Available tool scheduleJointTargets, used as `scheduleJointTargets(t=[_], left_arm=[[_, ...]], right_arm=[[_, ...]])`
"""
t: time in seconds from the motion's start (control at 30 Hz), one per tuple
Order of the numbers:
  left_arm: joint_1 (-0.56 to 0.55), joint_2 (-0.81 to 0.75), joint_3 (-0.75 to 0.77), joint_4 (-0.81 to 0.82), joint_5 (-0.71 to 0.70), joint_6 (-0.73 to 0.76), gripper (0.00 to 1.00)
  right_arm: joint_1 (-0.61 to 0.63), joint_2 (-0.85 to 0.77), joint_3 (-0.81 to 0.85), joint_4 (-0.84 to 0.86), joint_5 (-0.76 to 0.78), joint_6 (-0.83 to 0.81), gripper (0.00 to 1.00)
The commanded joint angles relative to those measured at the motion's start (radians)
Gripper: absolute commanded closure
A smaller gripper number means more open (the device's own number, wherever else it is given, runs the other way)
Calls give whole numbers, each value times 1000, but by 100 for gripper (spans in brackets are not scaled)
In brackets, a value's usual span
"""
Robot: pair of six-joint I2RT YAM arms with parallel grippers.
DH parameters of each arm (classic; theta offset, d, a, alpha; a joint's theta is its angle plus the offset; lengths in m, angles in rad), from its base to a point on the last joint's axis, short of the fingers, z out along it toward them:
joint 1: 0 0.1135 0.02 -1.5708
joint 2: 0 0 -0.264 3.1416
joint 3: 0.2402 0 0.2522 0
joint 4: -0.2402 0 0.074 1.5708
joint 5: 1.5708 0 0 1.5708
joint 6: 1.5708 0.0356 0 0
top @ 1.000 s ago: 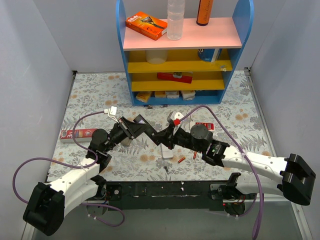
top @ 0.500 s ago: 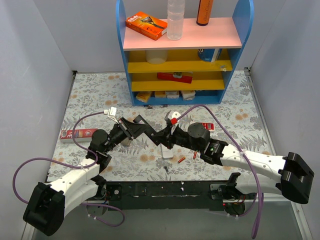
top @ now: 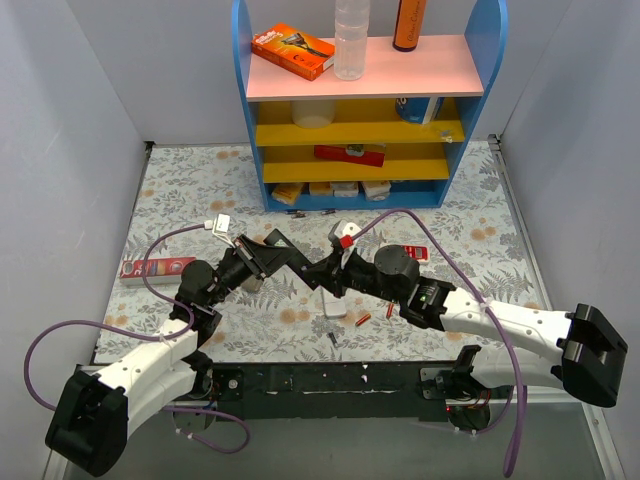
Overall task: Load the batteries into the remote control
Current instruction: Load the battery into the remote control.
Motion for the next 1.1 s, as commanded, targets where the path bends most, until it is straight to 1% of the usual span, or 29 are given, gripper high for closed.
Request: scheduleJointTargets(t=[0.0, 0.3, 0.33, 0.73, 1.07], left_arm=[[-2, -29, 5, 58, 9, -47, 100], [0, -28, 6, 61, 16, -53, 100], [0, -26, 9, 58, 15, -51, 100], [0, -8, 5, 53, 12, -61, 100], [-2, 26, 5, 68, 27, -79, 100]], right_arm=[[-2, 24, 27, -50, 31, -23, 96], [0, 39, 36, -72, 31, -32, 94], [0, 39, 36, -72, 61, -30, 94], [-2, 45, 27, -69, 100, -24, 94], [-2, 79, 51, -99, 94, -19, 92]])
